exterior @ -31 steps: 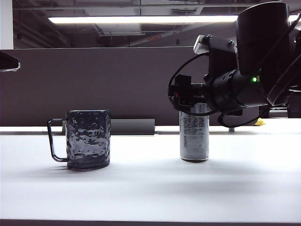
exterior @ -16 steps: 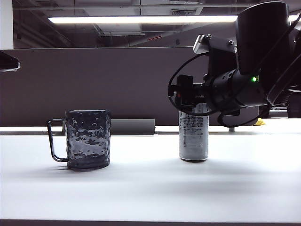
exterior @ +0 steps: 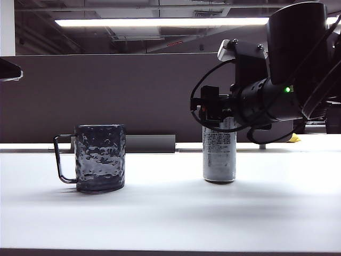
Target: Pick up the metal can, pour some water into the cup, then place the can back on the table.
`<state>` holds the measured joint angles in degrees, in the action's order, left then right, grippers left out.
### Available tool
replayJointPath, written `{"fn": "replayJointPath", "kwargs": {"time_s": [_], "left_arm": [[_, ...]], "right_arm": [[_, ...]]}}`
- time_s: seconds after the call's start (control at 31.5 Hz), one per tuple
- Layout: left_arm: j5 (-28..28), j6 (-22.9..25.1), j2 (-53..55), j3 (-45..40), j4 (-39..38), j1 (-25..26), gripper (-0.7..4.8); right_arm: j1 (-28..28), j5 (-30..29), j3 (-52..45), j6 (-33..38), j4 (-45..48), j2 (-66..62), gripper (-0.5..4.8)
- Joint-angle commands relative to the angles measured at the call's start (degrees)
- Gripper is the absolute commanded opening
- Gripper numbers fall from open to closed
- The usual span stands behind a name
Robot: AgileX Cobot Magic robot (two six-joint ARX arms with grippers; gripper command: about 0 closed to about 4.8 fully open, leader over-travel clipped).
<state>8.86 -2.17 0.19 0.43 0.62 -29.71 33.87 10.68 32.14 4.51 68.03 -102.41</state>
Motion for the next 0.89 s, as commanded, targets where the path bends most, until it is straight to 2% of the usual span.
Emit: {"fn": "replayJointPath", "kwargs": {"time_s": [0.03, 0.48, 0.6, 0.89], "left_arm": [[0.17, 0.07, 0.04, 0.07, 0.68, 0.11, -0.05], [0.17, 0.07, 0.04, 0.07, 0.66, 0.13, -0.05], [0.2, 0.07, 0.04, 0.07, 0.68, 0.13, -0.05], [0.17, 0.07, 0.04, 0.07, 0.68, 0.13, -0.05]], "right_arm": [[0.07, -0.26, 0.2, -0.28, 0.76, 0.2, 3.05], [0.07, -0.26, 0.2, -0.26, 0.79, 0.2, 3.03], [0.07, -0.26, 0.2, -0.28, 0.81, 0.2, 2.39], [0.09, -0.31, 0.2, -1.95, 1.22, 0.22, 2.39]]}}
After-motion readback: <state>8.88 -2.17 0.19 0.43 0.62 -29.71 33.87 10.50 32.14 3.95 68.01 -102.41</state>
